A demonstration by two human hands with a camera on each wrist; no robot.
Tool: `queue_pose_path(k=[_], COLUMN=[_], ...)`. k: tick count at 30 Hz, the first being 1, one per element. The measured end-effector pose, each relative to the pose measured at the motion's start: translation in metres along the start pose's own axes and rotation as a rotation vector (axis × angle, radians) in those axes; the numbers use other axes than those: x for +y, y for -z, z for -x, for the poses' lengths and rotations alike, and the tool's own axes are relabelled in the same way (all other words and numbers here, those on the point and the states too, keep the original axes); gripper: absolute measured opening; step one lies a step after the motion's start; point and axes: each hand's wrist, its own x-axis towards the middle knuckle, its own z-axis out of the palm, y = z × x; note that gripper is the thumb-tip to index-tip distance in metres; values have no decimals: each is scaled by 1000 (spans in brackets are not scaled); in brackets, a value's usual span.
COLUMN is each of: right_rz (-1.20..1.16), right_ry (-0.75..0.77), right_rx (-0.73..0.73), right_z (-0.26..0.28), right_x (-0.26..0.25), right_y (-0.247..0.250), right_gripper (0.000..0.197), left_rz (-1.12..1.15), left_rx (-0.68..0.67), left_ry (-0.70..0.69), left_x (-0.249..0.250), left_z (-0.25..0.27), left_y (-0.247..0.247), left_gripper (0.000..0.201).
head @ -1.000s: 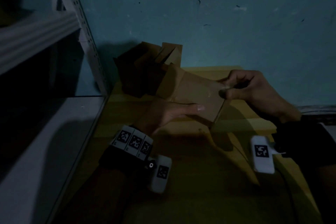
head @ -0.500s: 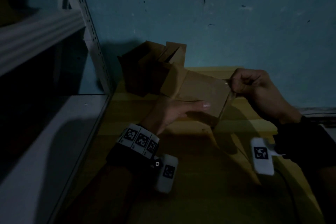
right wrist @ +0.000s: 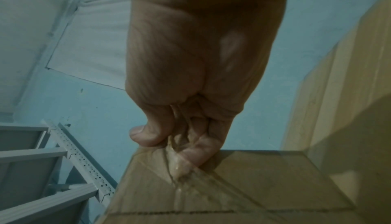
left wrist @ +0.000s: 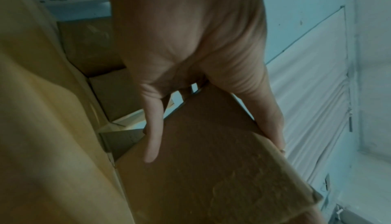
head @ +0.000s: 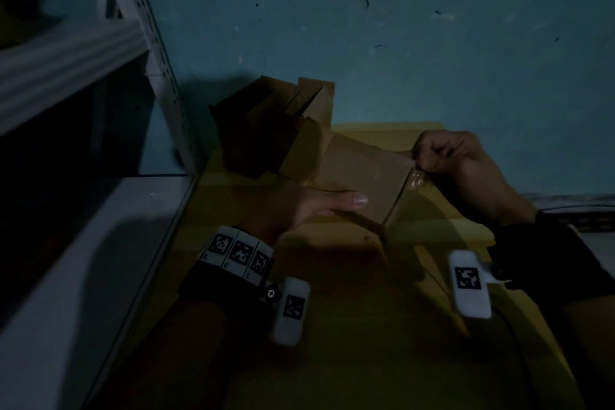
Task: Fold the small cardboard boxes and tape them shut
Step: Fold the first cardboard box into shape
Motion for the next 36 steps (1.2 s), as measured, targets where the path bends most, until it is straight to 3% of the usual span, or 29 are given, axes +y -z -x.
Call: queue_pose_path(k=[2,5,10,13,15,18,21,22,23,26,28,31,36], right_rz=[-15,-39,-130,-234,-286,-297,-302,-291,-282,-254,-223,-194,-139], right_ry=[-12,-35,-74,-128,-174,-208,-292,-304,-310,-327,-336,-362,-354], right_rx=[12,73,109,148,187,237,274,270,260,256,254,280,281], right_z=[-1,-2,0,0,0,-1,-2,-2,-2,-2,-1,-3,-1], right_x=[1,4,5,7,9,10,9,9,8,3,1,2,-2], right_y=[0,-1,-4,-4,-5,-8,-7,-6,-5,-3,-1,0,0], right_gripper=[37,33,39,23,24,25,31,29,26,33,41,35,32], left_rz=[-34,-85,-85,-77,-96,-170,-124,-113,-125,-293,-323,-299,-389], left_rx=[6,53,63,134,147,177,140,152,162,238,227,193,245], left_ry=[-7,-20,11,-32,-63,-74,-61,-62,-64,-131,-192,-229,-297], left_x=[-1,-3,-2,-4,-7,-9,-10,-10,-9,-14,-18,-16,-14], left_z=[0,-3,-4,-2,-3,-7,-6,-8,-7,-11,-15,-15,-13], left_y=[0,6,6,6,6,9,10,10,8,10,11,11,12], left_gripper=[23,4,4,14,19,49,8,9,12,76,70,50,59])
